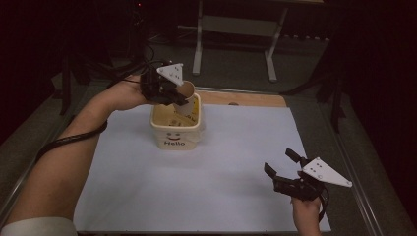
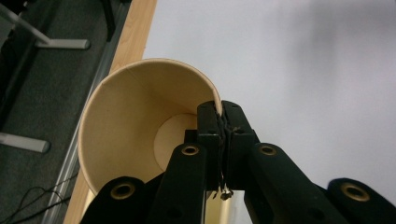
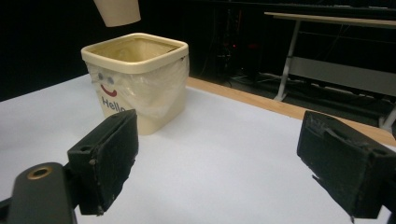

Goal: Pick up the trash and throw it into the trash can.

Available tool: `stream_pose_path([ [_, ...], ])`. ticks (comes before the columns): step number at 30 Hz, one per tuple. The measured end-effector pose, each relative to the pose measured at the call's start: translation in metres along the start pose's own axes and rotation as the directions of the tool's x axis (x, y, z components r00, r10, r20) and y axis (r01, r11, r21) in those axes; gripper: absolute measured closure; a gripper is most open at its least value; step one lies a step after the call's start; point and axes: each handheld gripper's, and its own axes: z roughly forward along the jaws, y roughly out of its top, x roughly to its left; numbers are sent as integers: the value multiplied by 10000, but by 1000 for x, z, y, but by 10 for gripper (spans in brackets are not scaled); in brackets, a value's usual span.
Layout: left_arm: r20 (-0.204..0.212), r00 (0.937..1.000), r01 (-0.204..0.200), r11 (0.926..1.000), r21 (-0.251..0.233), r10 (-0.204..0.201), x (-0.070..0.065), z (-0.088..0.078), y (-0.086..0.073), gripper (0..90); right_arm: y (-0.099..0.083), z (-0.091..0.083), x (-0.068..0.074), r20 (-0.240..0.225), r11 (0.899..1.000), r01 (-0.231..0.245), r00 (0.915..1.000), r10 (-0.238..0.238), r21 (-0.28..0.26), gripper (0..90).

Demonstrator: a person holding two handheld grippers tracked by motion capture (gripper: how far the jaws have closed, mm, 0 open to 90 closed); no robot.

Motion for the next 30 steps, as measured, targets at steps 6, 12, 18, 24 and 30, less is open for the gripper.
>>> stream_pose_path([
  [6, -151, 9993, 338, 9989, 310, -333, 11, 6, -7, 890, 0, 0, 0, -13, 10000, -14, 10000, 14, 11, 125],
  [12, -269, 9977, 637, 9972, 404, -626, 17, 10, -13, 888, 0, 0, -1, -23, 10000, -39, 10000, 39, 9, 125],
  [18, -285, 9958, 884, 9939, 662, -867, 24, 18, -19, 887, 0, 0, 0, -37, 10000, -19, 10000, 19, 11, 125],
  [24, -278, 9936, 1117, 9910, 731, -1099, 29, 25, -24, 887, -1, 1, -1, -60, 10000, -49, 10000, 49, 33, 125],
  [30, -284, 9920, 1256, 9872, 986, -1233, 32, 36, -30, 886, -1, 0, -1, -69, 10000, -41, 10000, 41, 34, 125],
])
